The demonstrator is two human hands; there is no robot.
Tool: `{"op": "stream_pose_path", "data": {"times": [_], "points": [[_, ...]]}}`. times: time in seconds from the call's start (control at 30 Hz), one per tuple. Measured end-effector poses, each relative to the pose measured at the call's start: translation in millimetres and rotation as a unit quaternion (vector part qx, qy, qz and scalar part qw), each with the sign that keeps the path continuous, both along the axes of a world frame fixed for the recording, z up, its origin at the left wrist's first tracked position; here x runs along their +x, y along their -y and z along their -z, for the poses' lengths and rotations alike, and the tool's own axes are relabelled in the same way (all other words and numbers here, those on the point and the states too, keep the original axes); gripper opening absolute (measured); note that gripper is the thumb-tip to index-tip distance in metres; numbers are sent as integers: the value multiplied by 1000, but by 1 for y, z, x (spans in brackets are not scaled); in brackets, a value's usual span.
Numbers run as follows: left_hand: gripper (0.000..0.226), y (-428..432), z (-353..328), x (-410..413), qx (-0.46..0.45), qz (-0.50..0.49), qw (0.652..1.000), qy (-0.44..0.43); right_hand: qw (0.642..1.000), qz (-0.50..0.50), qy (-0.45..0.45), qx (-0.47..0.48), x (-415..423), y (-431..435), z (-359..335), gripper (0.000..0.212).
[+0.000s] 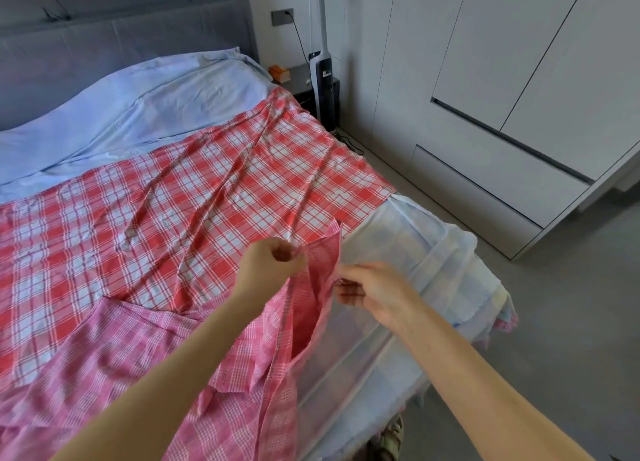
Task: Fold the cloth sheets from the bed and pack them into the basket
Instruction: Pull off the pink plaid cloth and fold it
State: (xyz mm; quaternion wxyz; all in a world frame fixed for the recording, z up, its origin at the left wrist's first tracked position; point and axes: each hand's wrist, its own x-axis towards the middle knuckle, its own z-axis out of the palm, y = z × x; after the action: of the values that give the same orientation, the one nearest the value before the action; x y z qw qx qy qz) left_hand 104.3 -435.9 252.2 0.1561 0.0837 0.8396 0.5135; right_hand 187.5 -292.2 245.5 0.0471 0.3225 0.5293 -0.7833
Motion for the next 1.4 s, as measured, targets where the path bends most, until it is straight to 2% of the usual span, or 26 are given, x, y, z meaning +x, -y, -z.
{"op": "stream_pose_path", "data": {"times": [0.1, 0.3, 0.43, 0.53, 0.57, 0.6, 0.63, 0.67, 0.7, 0.73, 0.77, 0.8, 0.87, 0.93, 1.07, 1.13, 1.23, 1.4], "points": [[18, -11, -3, 19, -40, 57, 996, -55, 1000, -2, 4, 17, -9, 13, -8, 22], [24, 0, 2, 27, -48, 144, 988, -39, 999, 6, 5, 50, -9, 20, -8, 16], [18, 4, 7, 31, -72, 136, 984, -90, 997, -19, -1, 79, -3, 26, -8, 12], [13, 11, 1, 30, -65, 125, 984, -110, 985, -43, -46, 161, 6, 26, -8, 5], [12, 14, -4, 29, -64, 133, 983, -112, 971, -75, -76, 213, 8, 22, -8, 20], [13, 19, -13, 27, -62, 151, 981, -108, 949, -133, -107, 265, 9, 20, -14, 43], [15, 22, -22, 26, -61, 177, 977, -97, 918, -199, -132, 316, 6, 18, -17, 68], [16, 26, -35, 25, -62, 202, 973, -91, 877, -260, -155, 374, 1, 18, -25, 84], [17, 30, -48, 24, -64, 222, 969, -90, 833, -300, -183, 427, -7, 19, -31, 85], [17, 34, -63, 24, -69, 231, 966, -96, 796, -321, -202, 471, -15, 22, -41, 69], [16, 37, -77, 23, -70, 232, 964, -107, 775, -325, -199, 504, -24, 24, -48, 39], [16, 41, -92, 20, -71, 222, 965, -121, 759, -327, -194, 529, -31, 27, -56, 17], [18, 48, -121, 7, -61, 175, 971, -151, 750, -318, -183, 551, -47, 23, -54, 31], [25, 56, -153, -9, -33, 108, 976, -187, 764, -299, -157, 549, -57, 16, -46, 42], [30, 66, -219, -37, 41, 0, 969, -243, 779, -284, -109, 548, -65, 4, -30, 43], [30, 69, -252, -48, 38, -39, 958, -281, 796, -283, -106, 525, -68, -2, -26, 40], [30, 85, -299, -63, -12, -117, 928, -353, 809, -303, -122, 489, -76, -15, -37, 35], [37, 117, -358, -68, -45, -239, 879, -410, 764, -318, -138, 544, -103, -53, -76, 36]]}}
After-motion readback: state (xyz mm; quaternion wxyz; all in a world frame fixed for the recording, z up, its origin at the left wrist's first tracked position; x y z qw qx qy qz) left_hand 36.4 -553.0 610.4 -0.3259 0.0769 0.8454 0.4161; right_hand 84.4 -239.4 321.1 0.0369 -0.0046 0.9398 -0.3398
